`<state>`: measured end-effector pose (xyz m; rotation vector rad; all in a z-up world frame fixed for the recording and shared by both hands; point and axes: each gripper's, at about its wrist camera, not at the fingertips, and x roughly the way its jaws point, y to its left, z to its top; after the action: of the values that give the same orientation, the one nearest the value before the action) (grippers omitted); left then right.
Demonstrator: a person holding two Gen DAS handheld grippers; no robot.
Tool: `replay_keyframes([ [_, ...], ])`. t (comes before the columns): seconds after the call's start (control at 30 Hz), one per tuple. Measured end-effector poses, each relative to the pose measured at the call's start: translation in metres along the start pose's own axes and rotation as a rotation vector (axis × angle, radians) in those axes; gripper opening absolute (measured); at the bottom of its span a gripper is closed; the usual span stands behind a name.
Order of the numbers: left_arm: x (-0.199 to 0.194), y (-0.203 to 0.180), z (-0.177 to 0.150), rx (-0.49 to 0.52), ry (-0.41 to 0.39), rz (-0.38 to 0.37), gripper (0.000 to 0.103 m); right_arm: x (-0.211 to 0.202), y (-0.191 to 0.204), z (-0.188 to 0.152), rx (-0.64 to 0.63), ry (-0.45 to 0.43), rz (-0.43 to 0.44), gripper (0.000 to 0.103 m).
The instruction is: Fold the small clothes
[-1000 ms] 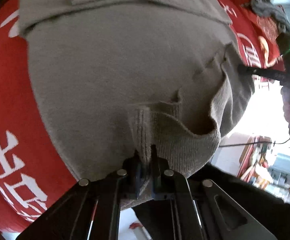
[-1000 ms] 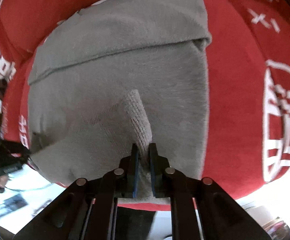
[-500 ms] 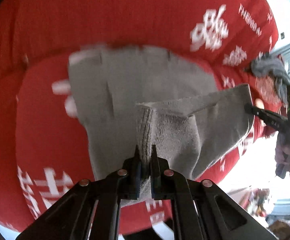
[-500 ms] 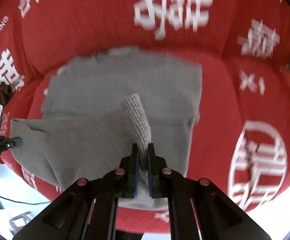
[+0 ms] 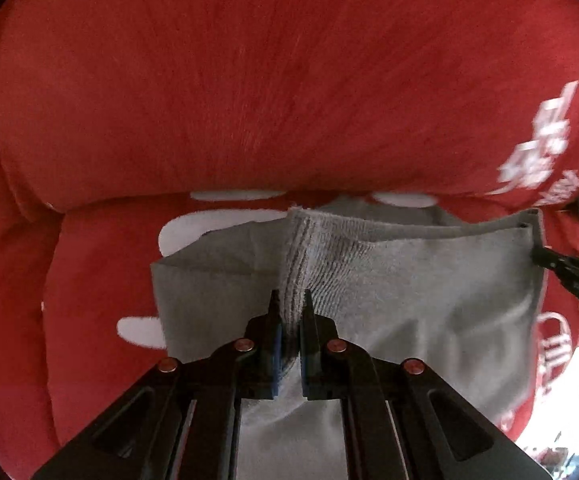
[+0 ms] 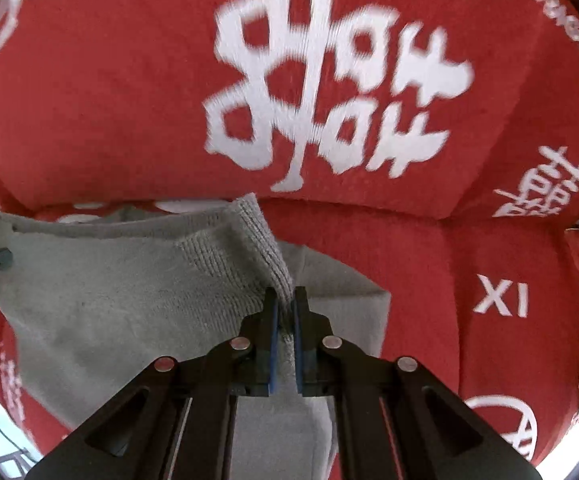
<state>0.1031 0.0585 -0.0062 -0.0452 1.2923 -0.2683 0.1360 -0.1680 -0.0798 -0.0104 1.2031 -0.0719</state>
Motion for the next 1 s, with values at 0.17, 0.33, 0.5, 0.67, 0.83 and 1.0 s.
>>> replay_keyframes([
  [0.17,0.036,0.002,0.004,0.004,0.043,0.051,0.008,0.043,-0.008,0.001,0.046,0.071,0.005,0.006],
  [0.33,0.049,0.011,0.004,-0.028,0.054,0.14,0.008,0.068,-0.02,-0.002,0.12,0.116,0.031,0.007],
  [0.5,0.043,0.023,0.005,-0.062,0.057,0.22,0.008,0.066,-0.041,-0.003,0.203,0.134,0.018,0.035],
  [0.67,0.019,0.04,-0.004,-0.113,0.058,0.218,0.008,0.052,-0.07,-0.007,0.304,0.141,-0.053,0.035],
  [0.83,0.003,0.049,-0.032,-0.17,0.096,0.121,0.008,0.031,-0.086,-0.028,0.405,0.143,0.062,0.035],
  [1.0,-0.003,0.051,-0.073,-0.246,0.17,0.013,0.008,0.006,-0.084,-0.07,0.483,0.149,0.178,0.035],
])
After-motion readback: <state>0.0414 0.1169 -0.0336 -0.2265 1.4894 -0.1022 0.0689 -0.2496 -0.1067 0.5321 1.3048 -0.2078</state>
